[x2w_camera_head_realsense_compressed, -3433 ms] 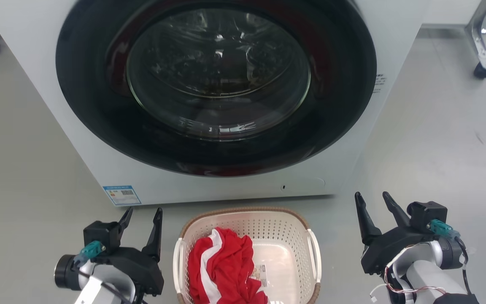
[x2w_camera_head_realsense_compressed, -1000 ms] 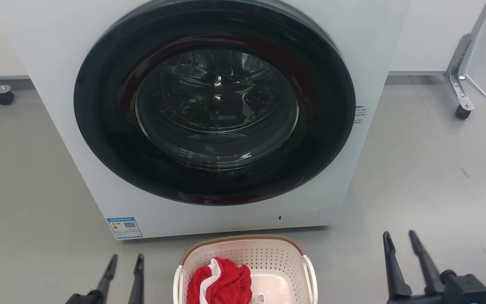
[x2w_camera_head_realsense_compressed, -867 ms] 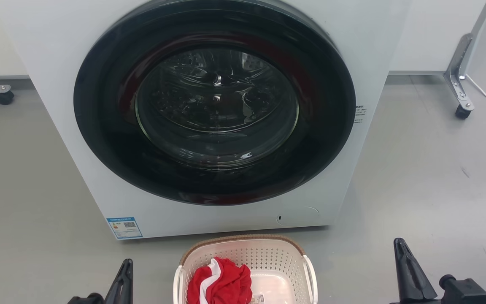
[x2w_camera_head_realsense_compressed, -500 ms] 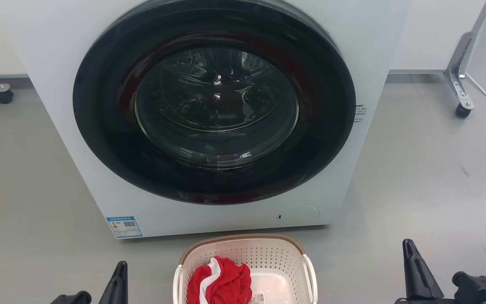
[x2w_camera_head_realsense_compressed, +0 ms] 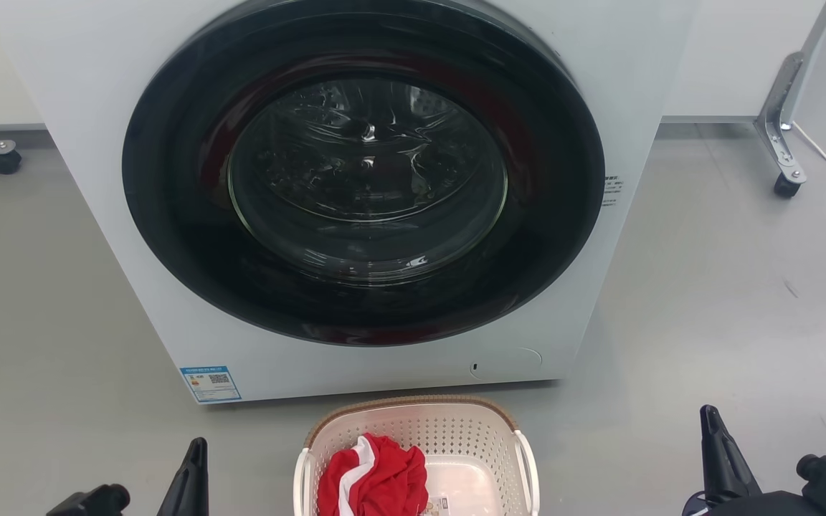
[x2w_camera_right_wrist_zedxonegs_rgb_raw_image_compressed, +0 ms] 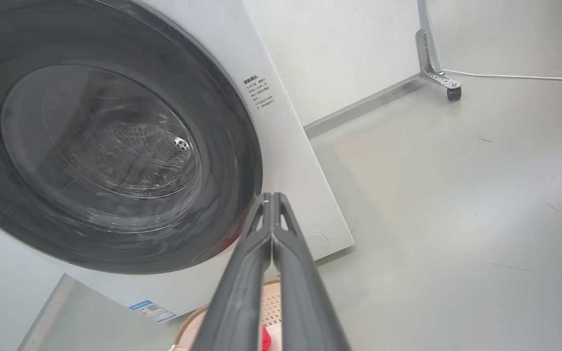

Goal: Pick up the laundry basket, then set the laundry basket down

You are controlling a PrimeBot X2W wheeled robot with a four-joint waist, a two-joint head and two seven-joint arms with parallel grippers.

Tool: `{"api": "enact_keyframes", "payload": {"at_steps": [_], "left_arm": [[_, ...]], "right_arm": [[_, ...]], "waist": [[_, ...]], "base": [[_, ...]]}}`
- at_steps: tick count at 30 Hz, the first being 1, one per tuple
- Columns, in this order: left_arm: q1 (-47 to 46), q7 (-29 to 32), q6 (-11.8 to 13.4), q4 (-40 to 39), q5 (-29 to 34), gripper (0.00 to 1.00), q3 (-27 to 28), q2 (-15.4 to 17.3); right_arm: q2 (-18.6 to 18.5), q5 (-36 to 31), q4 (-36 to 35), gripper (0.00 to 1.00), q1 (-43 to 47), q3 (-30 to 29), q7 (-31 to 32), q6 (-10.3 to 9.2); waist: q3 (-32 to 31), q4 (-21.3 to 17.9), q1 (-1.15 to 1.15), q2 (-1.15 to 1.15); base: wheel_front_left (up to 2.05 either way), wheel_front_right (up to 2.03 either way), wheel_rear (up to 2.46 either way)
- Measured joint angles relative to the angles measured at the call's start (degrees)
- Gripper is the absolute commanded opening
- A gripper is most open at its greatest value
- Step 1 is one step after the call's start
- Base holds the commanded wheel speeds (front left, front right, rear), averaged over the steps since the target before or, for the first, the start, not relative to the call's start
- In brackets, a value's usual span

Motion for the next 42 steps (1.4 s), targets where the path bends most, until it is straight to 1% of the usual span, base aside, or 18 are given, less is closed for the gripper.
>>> {"api": "enact_keyframes", "payload": {"at_steps": [1, 7, 9, 11, 19, 21, 23, 24, 35, 41, 42], "left_arm": [[-0.19, 0.09, -0.41, 0.1, -0.67, 0.0, 0.21, -0.1], [-0.64, 0.89, -0.96, 0.88, -4.61, 0.0, 1.36, -0.57], [-0.91, 1.27, -1.44, 1.12, -5.71, 0.0, 1.74, -0.7], [-1.37, 1.36, -1.46, 1.37, -7.59, 0.0, 2.05, -0.91], [-2.04, 2.85, -2.67, 2.53, -12.47, 0.0, 3.6, -1.62], [-2.76, 3.28, -2.99, 2.82, -15.01, 0.0, 4.16, -1.94], [-2.84, 3.36, -3.3, 2.96, -15.49, 0.0, 4.43, -2.08], [-2.87, 3.64, -3.46, 3.28, -16.67, 0.0, 4.77, -2.2], [-4.11, 4.89, -4.95, 4.67, -23.35, 0.0, 6.61, -3.04], [-5.03, 5.84, -5.58, 5.52, -27.77, 0.0, 7.68, -3.56], [-5.15, 5.95, -5.99, 5.66, -28.73, 0.0, 7.87, -3.66]], "right_arm": [[0.05, 0.68, 0.15, 0.0, -0.08, -0.21, 0.22, 0.13], [0.59, 4.92, 0.88, 0.0, -0.98, -1.57, 1.46, 0.66], [0.75, 6.39, 1.13, 0.0, -1.01, -2.0, 1.75, 1.16], [0.86, 7.95, 1.4, 0.0, -1.04, -2.45, 2.24, 1.22], [1.55, 13.66, 2.5, 0.0, -2.09, -4.24, 3.77, 2.48], [1.7, 15.78, 2.87, 0.0, -2.23, -4.9, 4.35, 2.81], [1.72, 16.41, 3.01, 0.0, -2.27, -5.14, 4.72, 3.05], [1.85, 18.06, 3.22, 0.0, -2.4, -5.57, 4.92, 3.23], [2.67, 25.2, 4.58, 0.0, -3.39, -7.69, 6.81, 4.68], [3.08, 29.51, 5.32, 0.0, -4.01, -9.06, 7.98, 5.39], [3.15, 30.15, 5.47, 0.0, -4.21, -9.26, 8.28, 5.65]], "waist": [[0.01, 0.0, 0.0, 0.0], [0.1, -0.02, 0.0, 0.0], [0.12, -0.03, 0.0, 0.0], [0.15, -0.03, 0.0, 0.0], [0.26, -0.05, 0.0, 0.0], [0.3, -0.06, 0.0, 0.0], [0.32, -0.06, 0.0, 0.0], [0.35, -0.07, 0.0, 0.0], [0.48, -0.09, 0.0, 0.0], [0.57, -0.11, 0.0, 0.0], [0.59, -0.11, 0.0, 0.0]], "base": [[0.0, 0.0, 0.0], [0.0, 0.0, 0.0], [0.0, 0.0, 0.0], [0.0, 0.0, 0.0], [0.0, 0.0, 0.0], [0.0, 0.0, 0.0], [0.0, 0.0, 0.0], [0.0, 0.0, 0.0], [0.0, 0.0, 0.0], [0.0, 0.0, 0.0], [0.0, 0.0, 0.0]]}}
